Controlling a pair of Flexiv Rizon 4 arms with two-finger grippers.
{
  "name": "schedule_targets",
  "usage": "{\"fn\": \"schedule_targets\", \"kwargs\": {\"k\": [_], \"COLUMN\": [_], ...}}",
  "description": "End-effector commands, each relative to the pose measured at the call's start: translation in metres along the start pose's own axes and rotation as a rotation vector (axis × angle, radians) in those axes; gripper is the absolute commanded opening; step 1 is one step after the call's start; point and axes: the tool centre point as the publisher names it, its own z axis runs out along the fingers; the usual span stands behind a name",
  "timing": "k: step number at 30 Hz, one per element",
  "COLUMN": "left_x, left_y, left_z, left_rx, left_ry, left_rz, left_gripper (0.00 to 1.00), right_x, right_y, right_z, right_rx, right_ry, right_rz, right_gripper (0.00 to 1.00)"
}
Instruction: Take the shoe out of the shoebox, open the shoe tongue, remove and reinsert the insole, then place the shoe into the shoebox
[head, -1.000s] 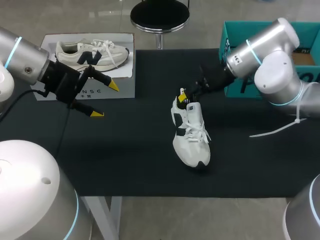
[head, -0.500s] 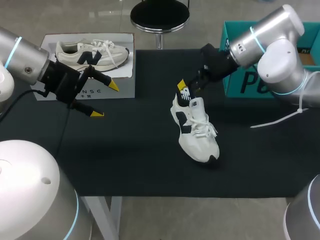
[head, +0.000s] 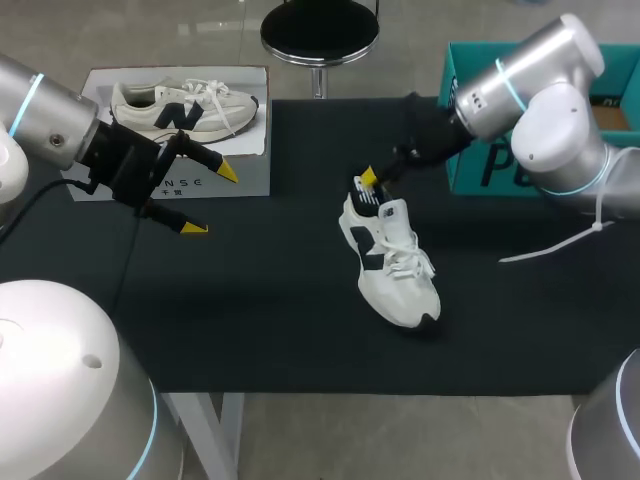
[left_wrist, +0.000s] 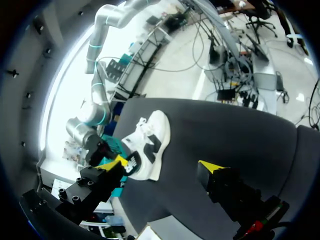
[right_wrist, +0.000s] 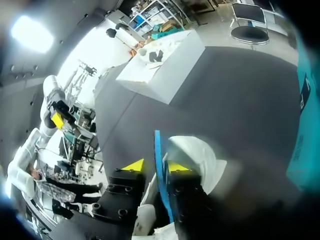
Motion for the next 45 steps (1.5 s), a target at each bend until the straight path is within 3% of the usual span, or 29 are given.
{"fn": "schedule_targets", "kwargs": {"k": [1, 11, 26, 30, 31, 32, 34, 45], "left_x": [0.0, 0.0, 0.0, 0.0, 0.0, 0.0, 0.0, 0.0], "left_y": [0.0, 0.0, 0.0, 0.0, 0.0, 0.0, 0.0, 0.0], "left_z": [0.0, 0.0, 0.0, 0.0, 0.0, 0.0, 0.0, 0.0], "left_rx": [-0.002, -0.002, -0.002, -0.002, -0.002, -0.002, -0.002, -0.002], "left_ry": [0.004, 0.004, 0.004, 0.004, 0.004, 0.004, 0.004, 0.004], "left_rz": [0.0, 0.0, 0.0, 0.0, 0.0, 0.0, 0.0, 0.0], "left_gripper": [1.0, 1.0, 1.0, 1.0, 1.0, 1.0, 1.0, 1.0], "right_x": [0.0, 0.0, -0.001, -0.002, -0.003, -0.003, -0.004, -0.007], "right_y": [-0.002, -0.013, -0.05, -0.049, -0.046, -0.042, -0.036, -0.007], "right_z": [0.002, 0.012, 0.028, 0.024, 0.022, 0.02, 0.015, 0.002], "right_rx": [0.001, 0.029, 0.059, 0.058, 0.053, 0.053, 0.068, 0.056], "right_ry": [0.0, 0.017, 0.049, 0.05, 0.048, 0.044, 0.023, -0.002], "right_rz": [0.0, 0.007, 0.043, 0.047, 0.045, 0.04, 0.04, -0.005], "right_gripper": [0.0, 0.0, 0.0, 0.0, 0.25, 0.32, 1.0, 1.0]}}
